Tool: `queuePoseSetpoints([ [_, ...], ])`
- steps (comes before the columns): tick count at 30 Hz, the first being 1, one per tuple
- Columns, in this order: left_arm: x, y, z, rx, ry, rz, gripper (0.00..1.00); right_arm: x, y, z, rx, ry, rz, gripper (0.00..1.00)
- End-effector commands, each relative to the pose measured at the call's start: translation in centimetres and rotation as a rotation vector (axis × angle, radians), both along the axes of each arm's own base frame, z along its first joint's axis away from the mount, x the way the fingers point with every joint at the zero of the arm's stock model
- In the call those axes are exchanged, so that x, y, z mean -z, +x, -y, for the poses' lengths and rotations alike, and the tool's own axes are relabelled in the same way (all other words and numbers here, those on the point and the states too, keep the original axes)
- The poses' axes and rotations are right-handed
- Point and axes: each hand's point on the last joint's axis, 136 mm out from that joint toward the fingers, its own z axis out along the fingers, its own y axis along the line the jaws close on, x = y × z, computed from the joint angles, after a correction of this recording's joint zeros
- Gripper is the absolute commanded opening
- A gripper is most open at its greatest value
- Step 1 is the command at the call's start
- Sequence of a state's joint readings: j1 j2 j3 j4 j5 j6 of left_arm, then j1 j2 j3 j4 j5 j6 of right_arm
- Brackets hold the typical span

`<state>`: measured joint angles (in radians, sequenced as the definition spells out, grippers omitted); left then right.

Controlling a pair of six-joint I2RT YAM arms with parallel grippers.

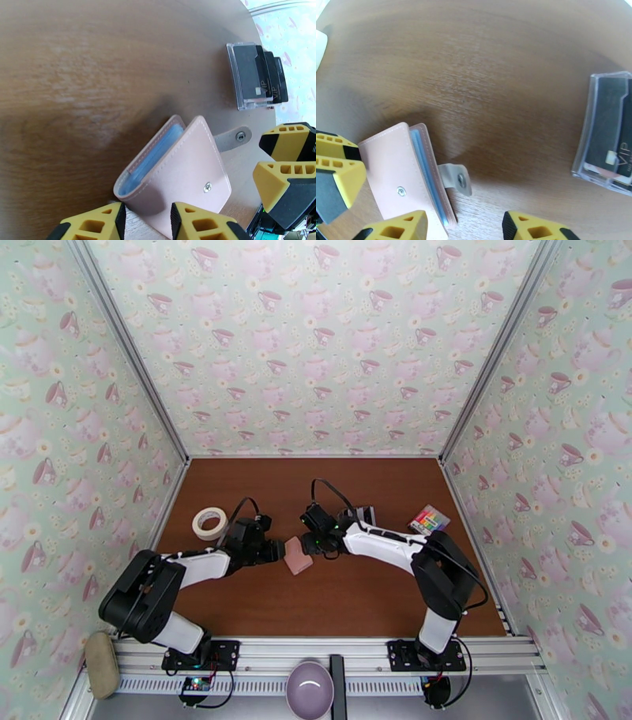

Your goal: Put the credit cards into the card holder

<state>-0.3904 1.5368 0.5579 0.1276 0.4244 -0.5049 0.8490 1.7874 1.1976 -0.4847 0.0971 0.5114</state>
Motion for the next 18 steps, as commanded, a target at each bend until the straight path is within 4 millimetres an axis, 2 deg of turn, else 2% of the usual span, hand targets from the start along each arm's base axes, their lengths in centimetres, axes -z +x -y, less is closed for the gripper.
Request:
queuePoseSetpoints([
  [1,-0.7,0.5,0.9,0.036,-0.012,0.018,0.37,-1.1,0.4,-1.3,-0.009,0.107,0.001,0.54],
  [9,1.3,0.5,0.9,0.040,0.039,-0.054,0.37,-0.3,1.7,-0.5,0.019,0.131,-0.004,0.52],
  [14,1.6,0.5,0.8,0.045,0.070,-0.060,0.37,-0.2,1.7,-0.2,0.018,0.136,-0.009,0.43],
  [18,1.5,0.7,0.9,0.053,0.085,-0.052,0.37,-0.1,1.4,0.0,0.016,0.137,-0.014,0.39],
])
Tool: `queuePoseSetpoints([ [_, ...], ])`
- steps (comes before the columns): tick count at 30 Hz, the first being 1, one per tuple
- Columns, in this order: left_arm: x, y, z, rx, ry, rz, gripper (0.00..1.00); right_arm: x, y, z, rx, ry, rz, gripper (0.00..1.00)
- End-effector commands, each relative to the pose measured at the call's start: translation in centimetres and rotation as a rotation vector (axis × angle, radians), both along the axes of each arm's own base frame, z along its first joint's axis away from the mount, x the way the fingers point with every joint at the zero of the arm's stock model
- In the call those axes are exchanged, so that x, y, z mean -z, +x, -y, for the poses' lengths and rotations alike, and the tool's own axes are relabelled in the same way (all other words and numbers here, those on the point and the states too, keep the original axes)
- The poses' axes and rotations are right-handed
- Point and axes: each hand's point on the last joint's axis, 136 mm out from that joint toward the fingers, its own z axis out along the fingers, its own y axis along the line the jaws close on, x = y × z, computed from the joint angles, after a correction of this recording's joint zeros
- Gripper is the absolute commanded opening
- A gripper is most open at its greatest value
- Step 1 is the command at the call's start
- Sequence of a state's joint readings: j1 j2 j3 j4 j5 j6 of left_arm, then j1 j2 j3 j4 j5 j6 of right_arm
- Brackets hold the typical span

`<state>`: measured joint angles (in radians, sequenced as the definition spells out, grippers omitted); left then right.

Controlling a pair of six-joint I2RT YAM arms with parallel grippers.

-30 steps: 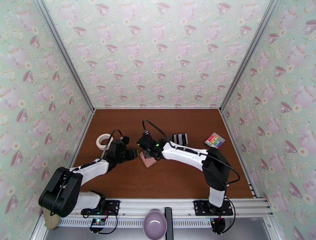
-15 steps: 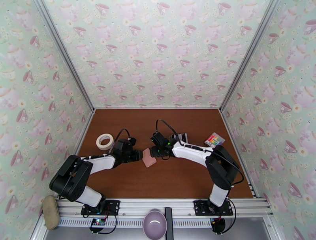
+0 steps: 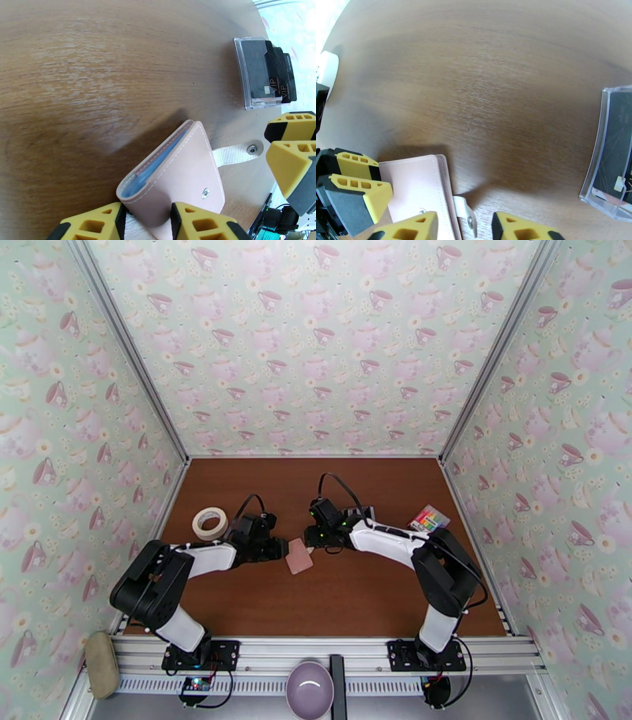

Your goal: Put the credit cards into the card holder

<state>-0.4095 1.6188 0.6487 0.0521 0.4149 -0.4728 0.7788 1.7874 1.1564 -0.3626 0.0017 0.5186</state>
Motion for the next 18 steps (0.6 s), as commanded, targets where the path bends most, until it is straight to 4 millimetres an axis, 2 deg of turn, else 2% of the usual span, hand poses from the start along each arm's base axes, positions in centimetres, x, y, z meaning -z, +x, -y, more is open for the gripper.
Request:
queuePoseSetpoints([
  [1,0.78,-0.10,-0.05,0.019,0.045,-0.015,0.37,0.02,-0.61,0.13,-0.011,0.015,-0.010,0.38],
  [18,1.20,-0.12,0.41,0.043,0.079,-0.022,0.33,-0.08,-0.40,0.92,0.001,0.055,-0.024,0.27],
])
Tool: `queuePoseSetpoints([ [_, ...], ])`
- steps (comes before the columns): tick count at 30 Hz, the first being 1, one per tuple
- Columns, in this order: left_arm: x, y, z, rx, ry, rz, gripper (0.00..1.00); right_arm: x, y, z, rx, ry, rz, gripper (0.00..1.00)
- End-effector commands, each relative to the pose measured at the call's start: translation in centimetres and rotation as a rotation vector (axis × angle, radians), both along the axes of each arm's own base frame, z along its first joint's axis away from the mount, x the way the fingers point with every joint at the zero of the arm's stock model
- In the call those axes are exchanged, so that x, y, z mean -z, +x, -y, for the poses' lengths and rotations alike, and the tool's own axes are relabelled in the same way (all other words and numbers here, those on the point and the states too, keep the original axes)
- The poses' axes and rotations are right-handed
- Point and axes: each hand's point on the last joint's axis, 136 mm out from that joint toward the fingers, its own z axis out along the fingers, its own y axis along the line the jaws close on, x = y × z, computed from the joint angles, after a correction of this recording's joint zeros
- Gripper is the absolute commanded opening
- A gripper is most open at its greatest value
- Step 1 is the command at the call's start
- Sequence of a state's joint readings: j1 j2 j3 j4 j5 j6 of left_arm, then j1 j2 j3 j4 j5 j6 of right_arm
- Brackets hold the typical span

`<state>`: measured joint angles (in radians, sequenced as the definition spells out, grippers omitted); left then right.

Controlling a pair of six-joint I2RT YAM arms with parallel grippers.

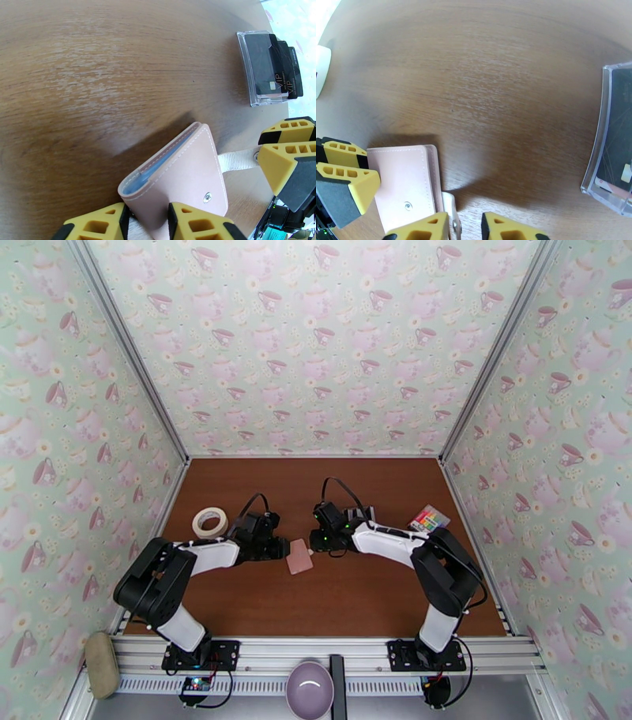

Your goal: Put the credit cards into the card holder

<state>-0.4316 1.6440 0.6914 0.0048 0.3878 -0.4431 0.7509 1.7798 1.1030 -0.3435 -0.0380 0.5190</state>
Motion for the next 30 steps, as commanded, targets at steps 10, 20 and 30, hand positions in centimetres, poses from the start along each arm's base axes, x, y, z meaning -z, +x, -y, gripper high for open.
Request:
queuePoseSetpoints([
  [10,1.1,-0.3,-0.1,0.012,0.038,-0.028,0.33,-2.1,-0.3,-0.4,-0.013,0.074,0.013,0.21],
  [20,1.2,-0.3,-0.2,0.009,0.042,-0.032,0.33,-1.6,-0.4,-0.3,-0.014,0.075,-0.001,0.19],
  [30,1.3,-0.3,-0.2,0.010,0.042,-0.036,0.33,-1.0,-0.4,0.1,-0.007,0.074,-0.012,0.19],
])
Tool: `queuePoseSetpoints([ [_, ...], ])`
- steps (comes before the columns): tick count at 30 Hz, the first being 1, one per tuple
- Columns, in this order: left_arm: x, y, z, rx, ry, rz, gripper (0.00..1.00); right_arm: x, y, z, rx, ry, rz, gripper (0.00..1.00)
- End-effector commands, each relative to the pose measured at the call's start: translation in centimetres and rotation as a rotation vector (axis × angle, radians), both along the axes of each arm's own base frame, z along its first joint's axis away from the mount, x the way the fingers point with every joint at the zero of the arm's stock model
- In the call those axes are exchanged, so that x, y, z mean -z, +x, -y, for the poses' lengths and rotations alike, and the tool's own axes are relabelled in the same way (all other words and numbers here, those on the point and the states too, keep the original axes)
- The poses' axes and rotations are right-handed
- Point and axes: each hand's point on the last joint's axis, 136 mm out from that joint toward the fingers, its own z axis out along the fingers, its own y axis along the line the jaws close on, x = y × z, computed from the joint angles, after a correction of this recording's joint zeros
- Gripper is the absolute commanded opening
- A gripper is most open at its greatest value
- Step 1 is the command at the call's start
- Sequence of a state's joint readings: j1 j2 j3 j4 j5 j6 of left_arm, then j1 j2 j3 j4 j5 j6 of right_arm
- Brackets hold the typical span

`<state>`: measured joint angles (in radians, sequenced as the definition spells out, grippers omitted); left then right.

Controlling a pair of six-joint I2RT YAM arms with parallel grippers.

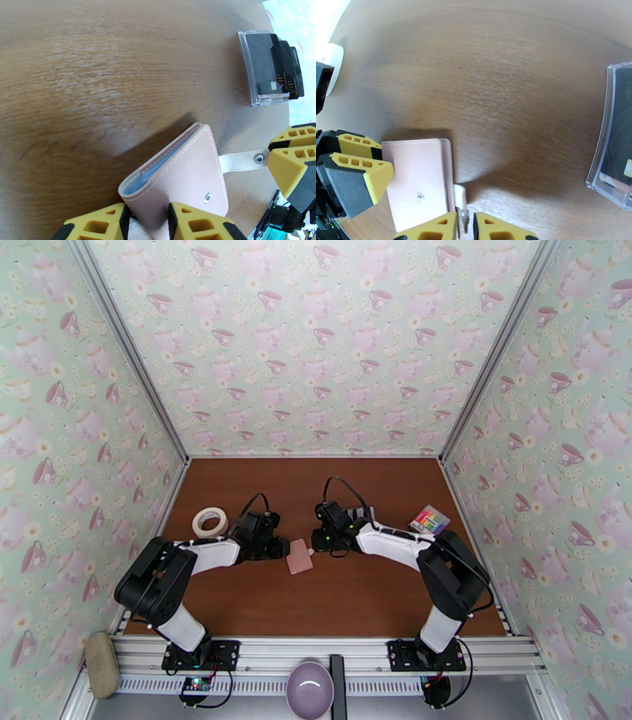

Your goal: Put the credit cards into the card holder

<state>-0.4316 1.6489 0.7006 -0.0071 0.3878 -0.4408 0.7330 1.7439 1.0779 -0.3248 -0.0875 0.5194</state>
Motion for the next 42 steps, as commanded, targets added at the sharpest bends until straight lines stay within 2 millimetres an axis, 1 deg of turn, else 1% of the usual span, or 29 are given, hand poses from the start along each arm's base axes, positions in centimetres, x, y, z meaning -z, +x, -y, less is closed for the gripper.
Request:
queuePoseSetpoints([
  [1,1.3,-0.4,-0.2,0.008,0.038,-0.029,0.33,-0.2,-0.2,0.1,0.001,0.023,-0.003,0.19],
  [5,1.3,-0.4,-0.2,0.008,0.039,-0.031,0.33,-0.5,-0.2,-0.1,-0.002,0.034,-0.001,0.18],
  [16,1.3,-0.4,-0.2,0.008,0.039,-0.032,0.33,-0.3,-0.2,-0.5,-0.009,0.050,-0.014,0.16],
  [42,1.6,-0.5,-0.3,0.006,0.043,-0.039,0.33,0.7,-0.5,-0.6,-0.027,0.034,-0.038,0.17],
])
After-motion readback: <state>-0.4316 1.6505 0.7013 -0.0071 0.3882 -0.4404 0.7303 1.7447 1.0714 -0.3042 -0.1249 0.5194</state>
